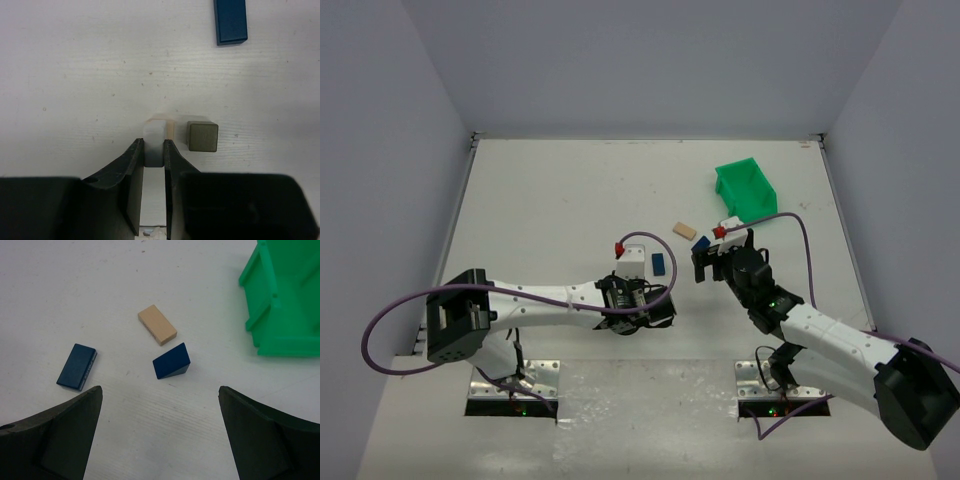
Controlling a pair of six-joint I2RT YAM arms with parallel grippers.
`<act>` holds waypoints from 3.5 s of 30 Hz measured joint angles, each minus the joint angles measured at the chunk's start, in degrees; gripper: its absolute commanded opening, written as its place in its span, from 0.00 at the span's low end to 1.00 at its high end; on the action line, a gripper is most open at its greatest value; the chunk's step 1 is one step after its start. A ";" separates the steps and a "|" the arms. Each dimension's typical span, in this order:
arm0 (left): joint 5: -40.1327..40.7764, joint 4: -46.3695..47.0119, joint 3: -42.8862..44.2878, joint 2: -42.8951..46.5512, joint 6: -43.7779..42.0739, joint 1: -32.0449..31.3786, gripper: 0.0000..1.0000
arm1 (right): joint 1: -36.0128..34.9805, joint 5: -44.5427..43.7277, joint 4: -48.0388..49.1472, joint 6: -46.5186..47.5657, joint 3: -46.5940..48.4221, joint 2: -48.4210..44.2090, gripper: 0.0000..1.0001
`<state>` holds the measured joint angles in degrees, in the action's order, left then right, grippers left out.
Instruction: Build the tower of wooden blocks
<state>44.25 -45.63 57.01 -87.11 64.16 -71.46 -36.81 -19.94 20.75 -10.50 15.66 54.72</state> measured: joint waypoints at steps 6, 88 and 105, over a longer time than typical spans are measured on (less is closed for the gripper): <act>-0.02 1.63 -0.06 0.00 -0.93 -0.13 0.16 | 0.10 0.02 0.00 0.00 0.00 0.00 0.99; 0.82 1.80 -0.90 -1.31 0.23 -0.27 0.36 | 0.30 0.03 -1.43 0.17 0.02 -0.31 0.99; 1.25 5.00 -2.45 -0.61 -2.67 -0.27 0.37 | 0.30 -0.06 -2.01 0.17 0.98 0.13 0.99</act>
<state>45.50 -40.63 54.57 -87.72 61.50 -71.72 -36.51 -20.01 18.74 -10.33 16.64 54.85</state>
